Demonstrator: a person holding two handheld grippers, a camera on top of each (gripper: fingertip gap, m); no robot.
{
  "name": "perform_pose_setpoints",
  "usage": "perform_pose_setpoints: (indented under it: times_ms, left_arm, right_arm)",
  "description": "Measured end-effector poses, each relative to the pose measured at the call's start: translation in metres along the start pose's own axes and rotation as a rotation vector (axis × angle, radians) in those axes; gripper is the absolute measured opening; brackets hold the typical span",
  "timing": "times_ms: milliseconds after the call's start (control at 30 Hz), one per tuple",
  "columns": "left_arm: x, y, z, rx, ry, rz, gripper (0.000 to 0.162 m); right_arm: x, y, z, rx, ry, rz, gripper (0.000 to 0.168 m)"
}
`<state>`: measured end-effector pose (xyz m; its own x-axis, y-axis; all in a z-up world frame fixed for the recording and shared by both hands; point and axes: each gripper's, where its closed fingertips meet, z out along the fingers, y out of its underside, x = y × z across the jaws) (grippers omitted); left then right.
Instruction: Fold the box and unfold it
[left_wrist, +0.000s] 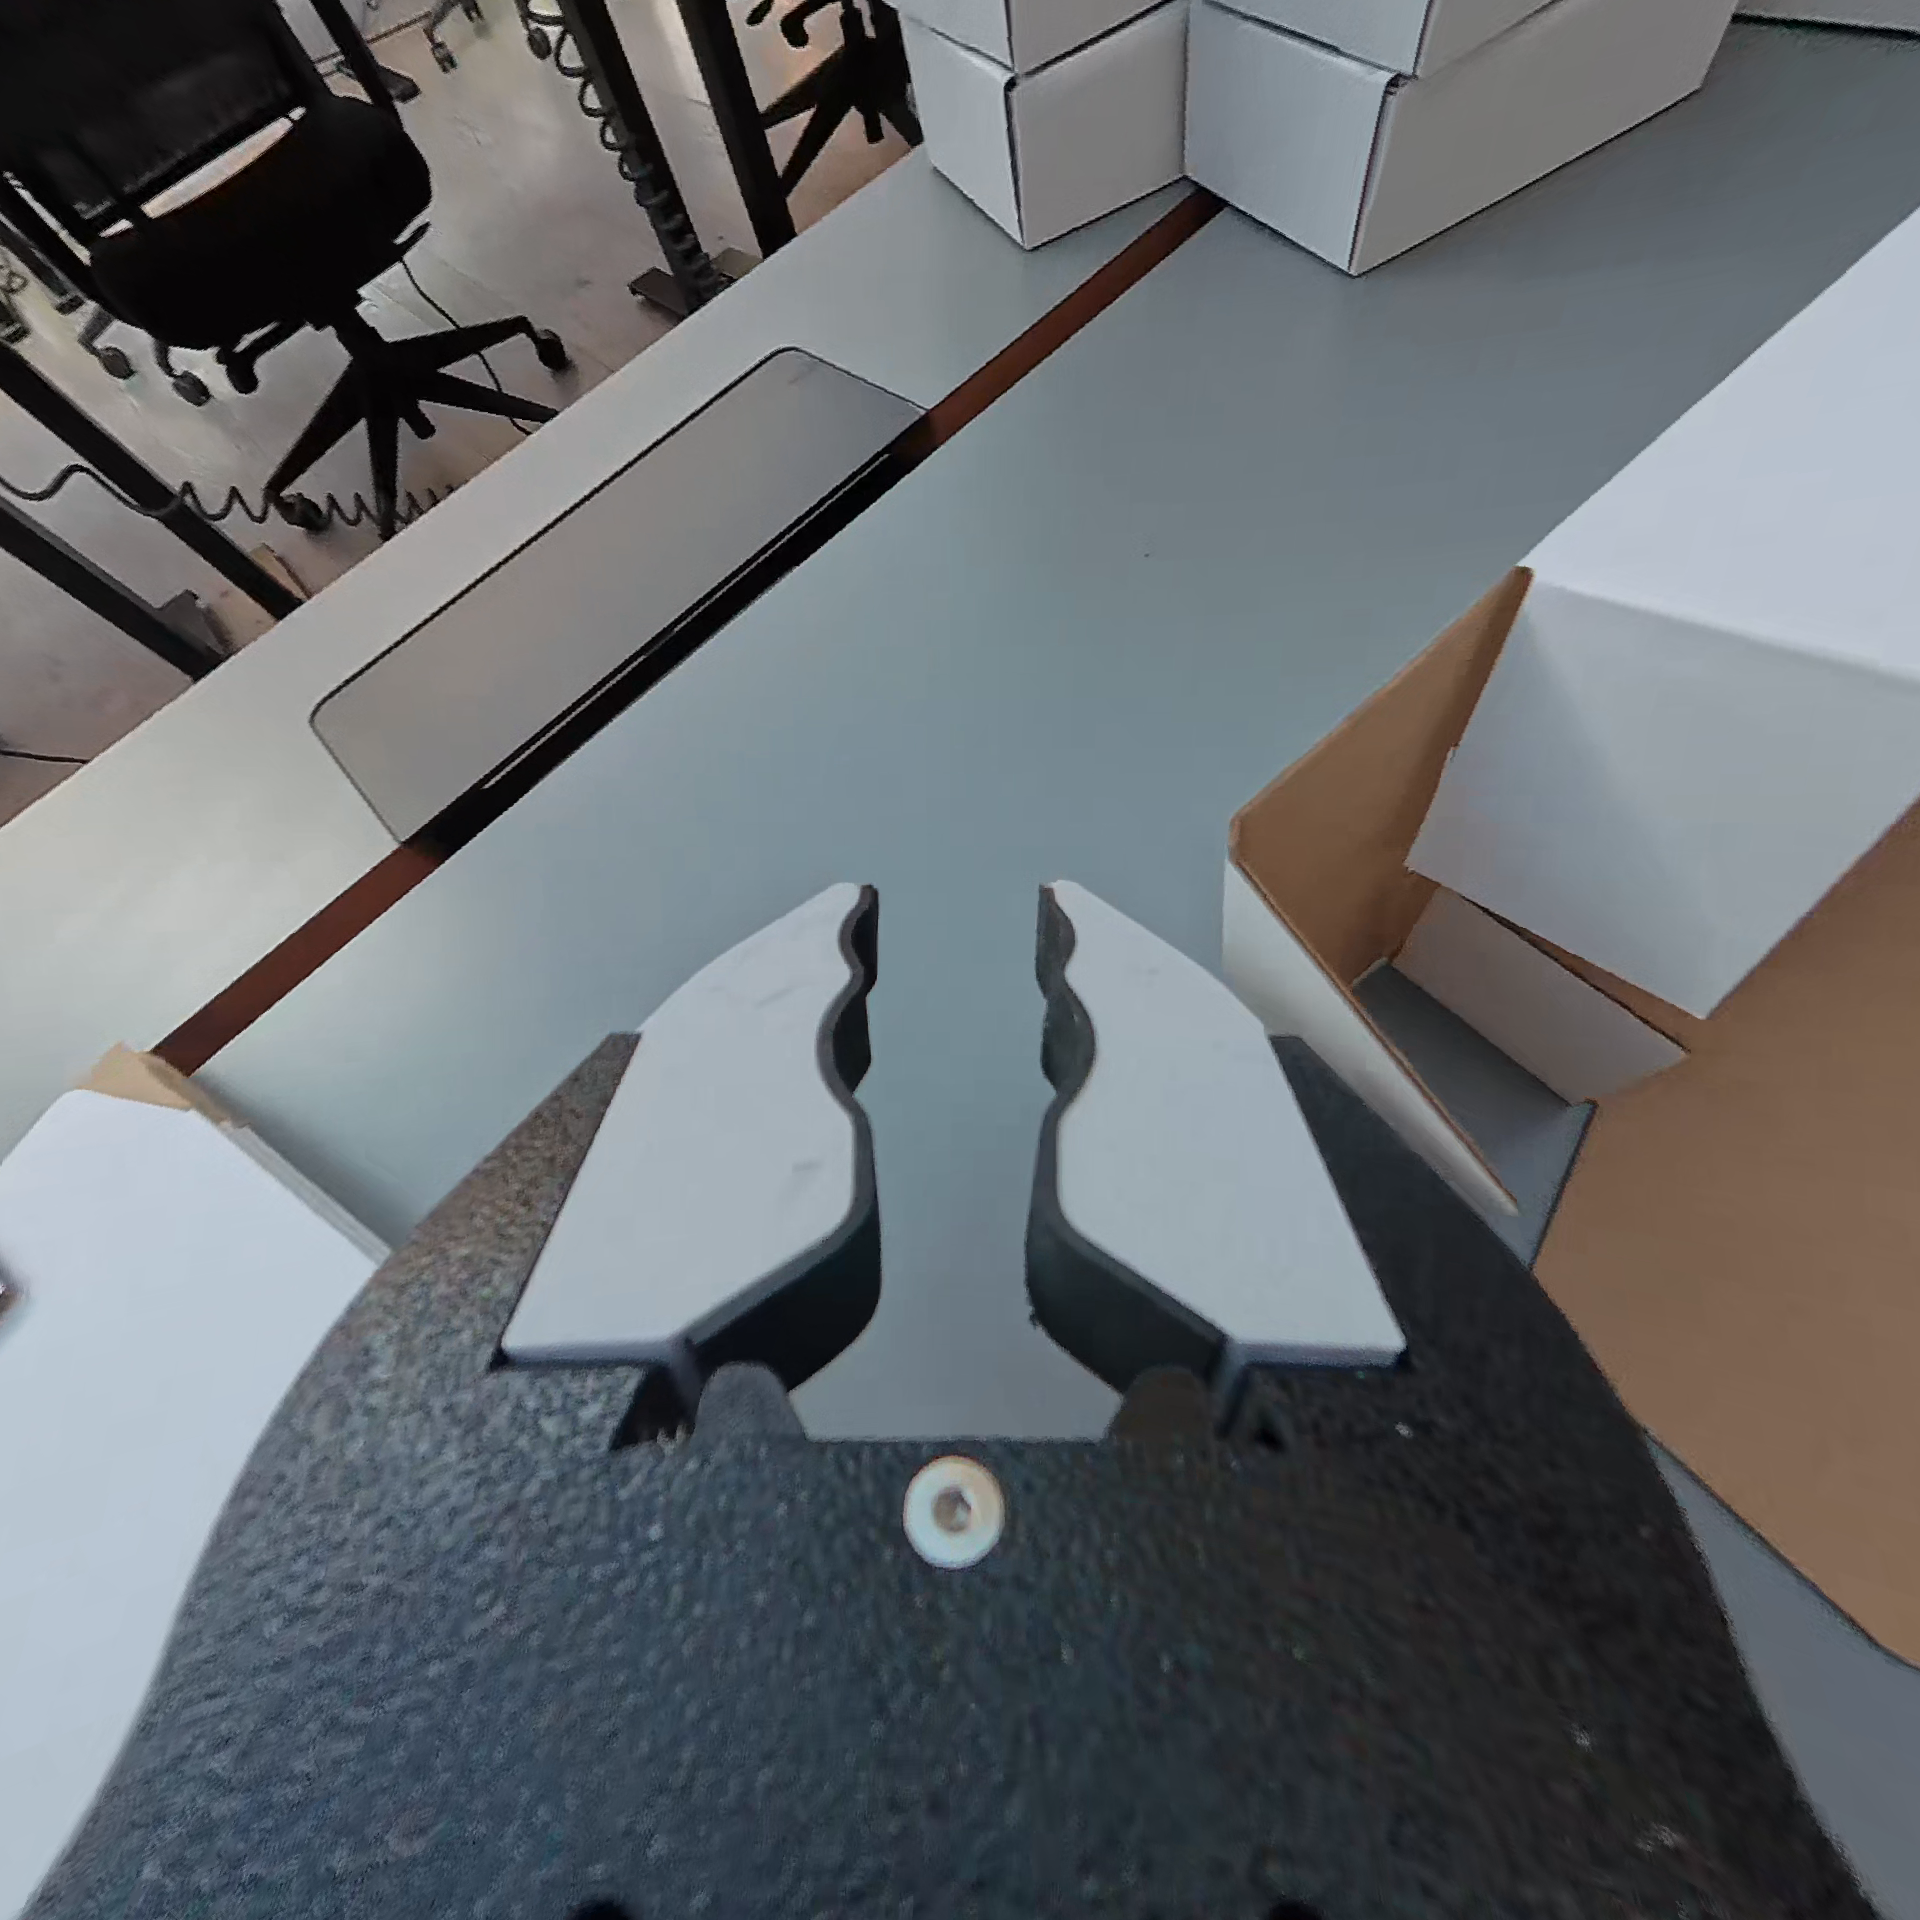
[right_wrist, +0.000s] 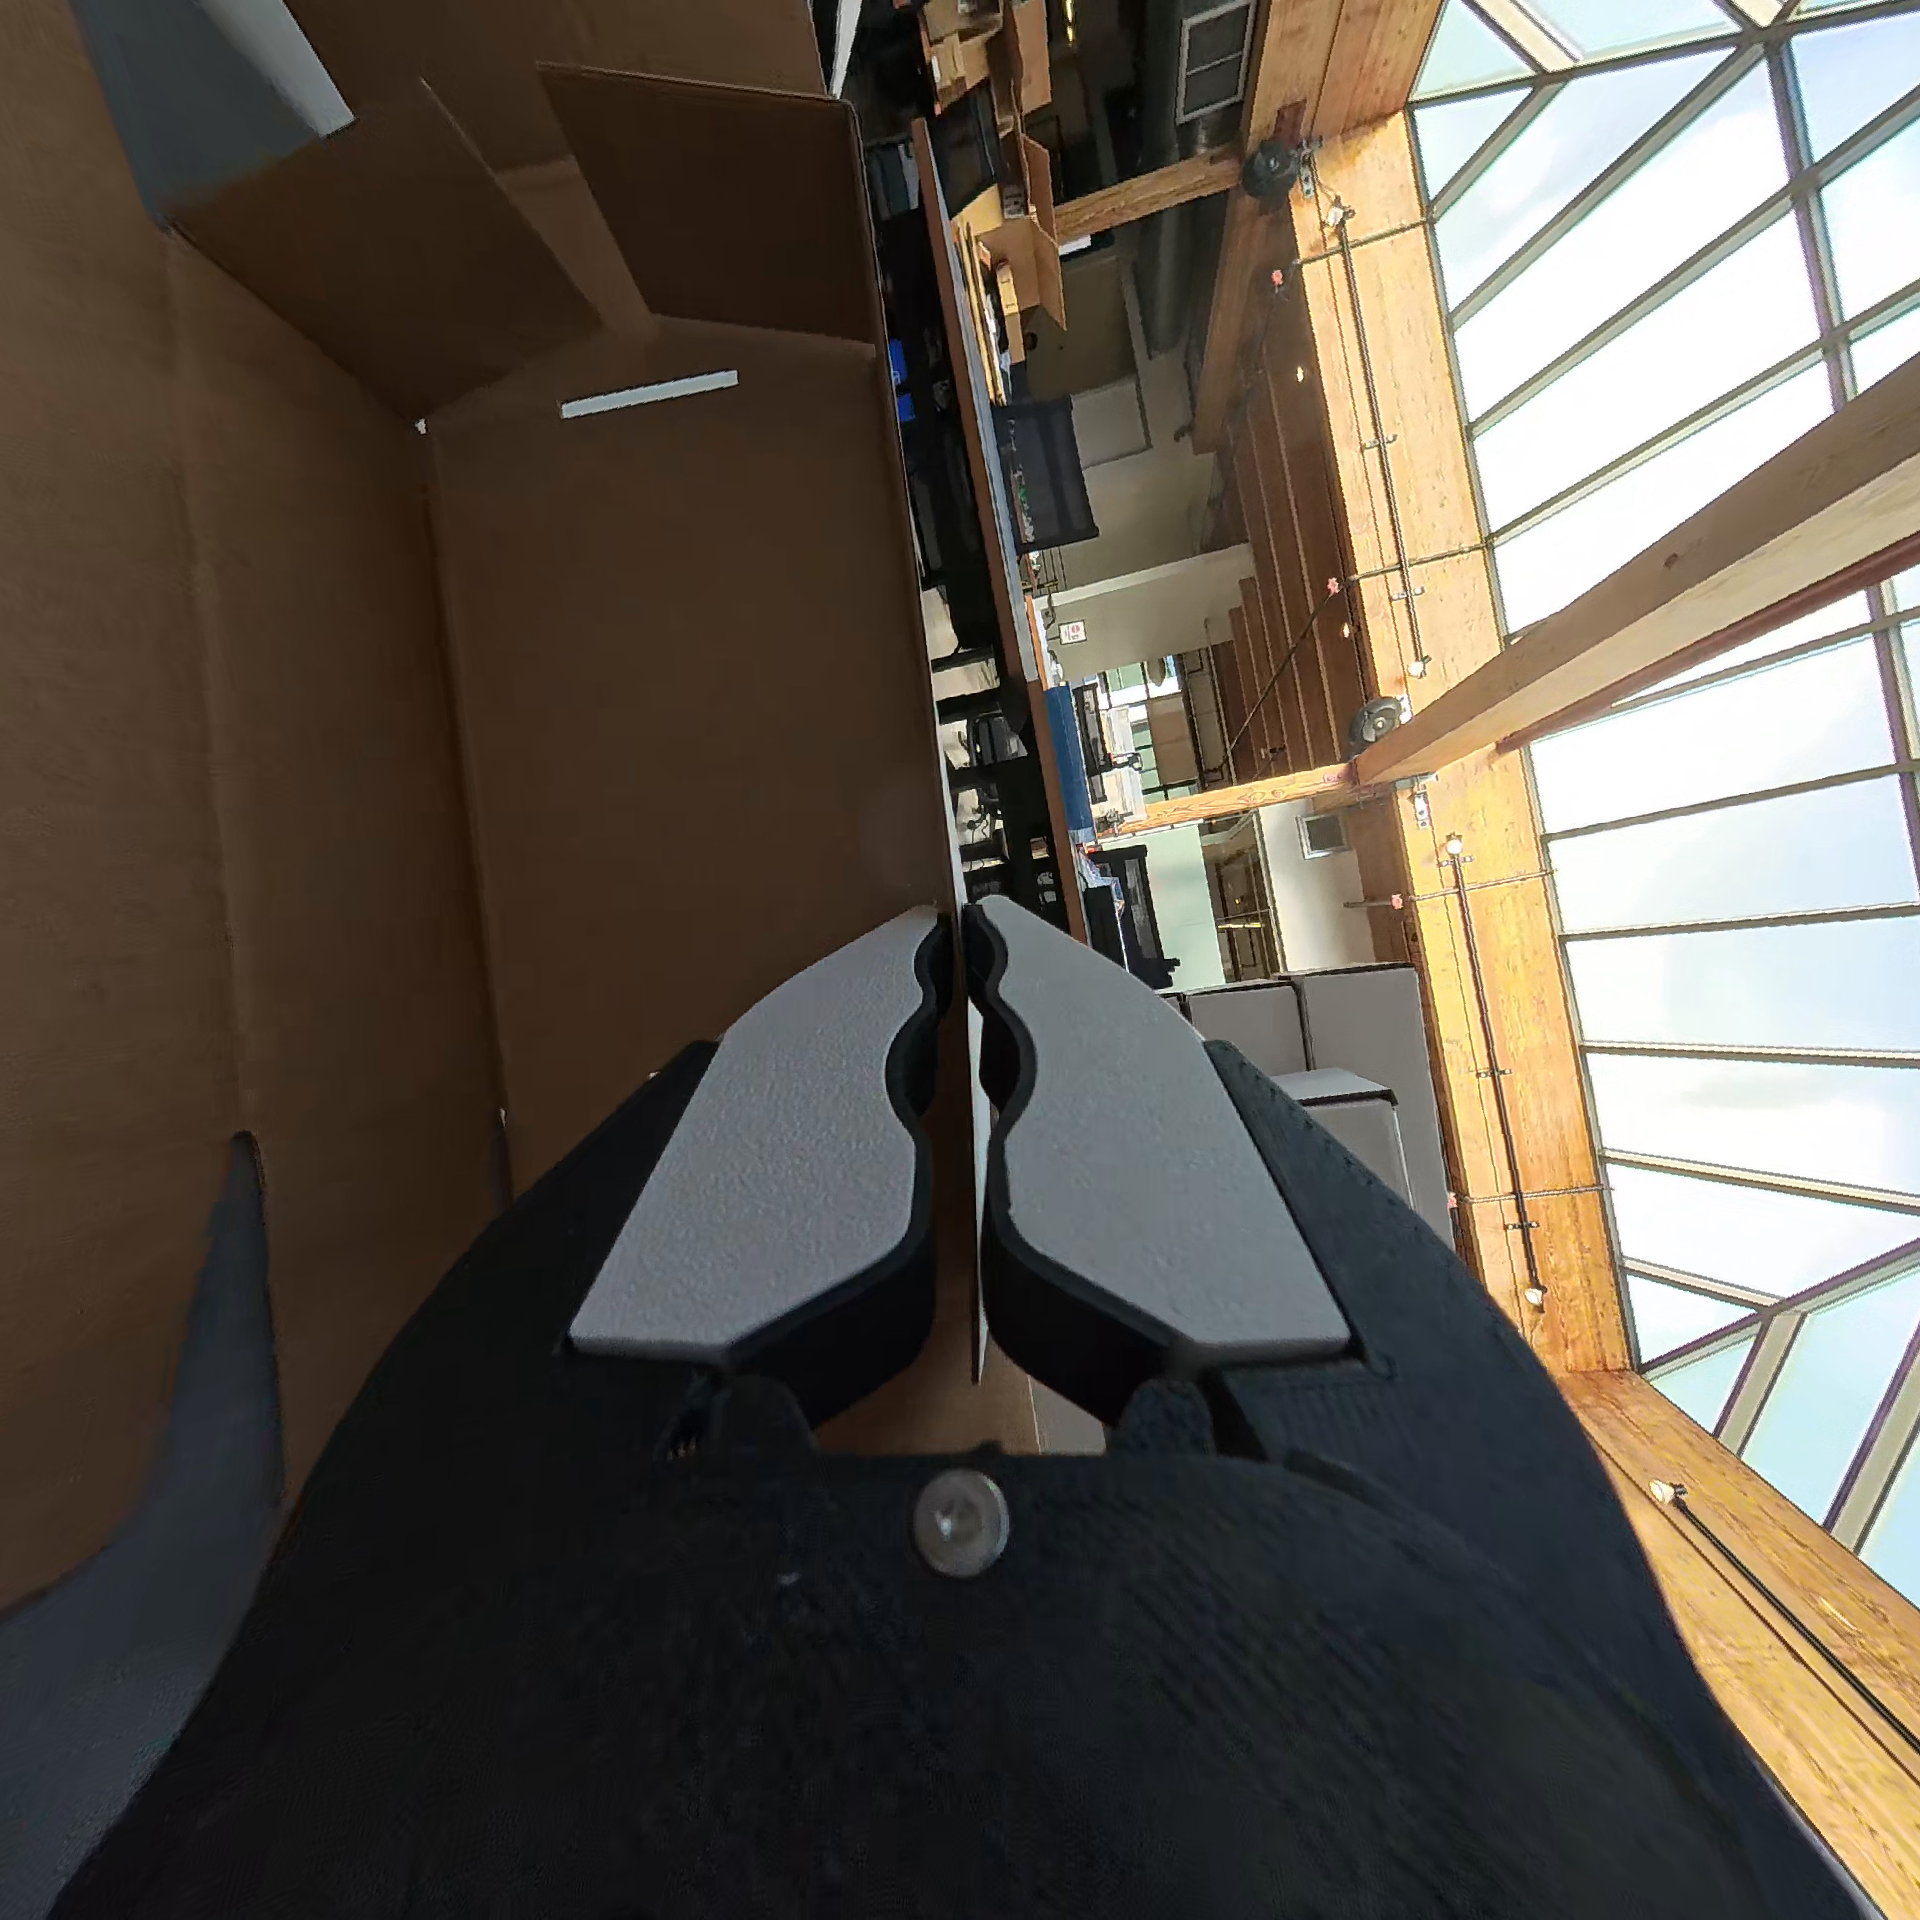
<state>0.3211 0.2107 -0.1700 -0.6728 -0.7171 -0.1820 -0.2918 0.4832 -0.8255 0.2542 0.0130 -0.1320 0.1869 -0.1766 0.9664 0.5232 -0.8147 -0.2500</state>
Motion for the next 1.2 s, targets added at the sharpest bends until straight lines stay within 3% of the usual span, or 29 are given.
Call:
perform_pose_setpoints:
  times_ms: [67,167,200,367,633,767,1000,1200]
  left_arm:
    - [0.010,-0.001,0.006,0.010,0.065,0.000,0.030]
    - [0.023,-0.002,0.003,0.024,0.099,0.043,0.002]
    - [0.026,-0.003,0.000,0.030,0.083,0.066,0.000]
    - [0.056,-0.004,-0.018,0.083,0.082,0.144,0.000]
    - [0.079,-0.001,-0.020,0.080,0.036,0.104,0.000]
    - [0.081,0.011,-0.024,0.110,0.207,-0.005,0.002]
    - [0.091,0.016,-0.040,0.193,0.423,0.040,0.016]
    - [0.096,0.013,-0.038,0.209,0.450,0.067,0.016]
  right_arm:
    - [-0.001,-0.001,-0.002,-0.029,-0.006,-0.019,0.002]
    - [-0.001,-0.001,-0.004,-0.117,-0.015,-0.054,0.002]
    - [-0.002,0.000,-0.004,-0.158,-0.019,-0.046,0.002]
    - [-0.002,0.001,-0.003,-0.316,-0.003,-0.039,0.002]
    - [-0.004,-0.001,-0.002,-0.347,0.012,-0.123,0.002]
    - [-0.005,-0.003,-0.004,-0.300,0.010,-0.133,0.002]
    - [-0.006,-0.005,-0.006,-0.274,0.003,-0.158,0.002]
    - [-0.005,-0.004,-0.006,-0.277,0.001,-0.151,0.002]
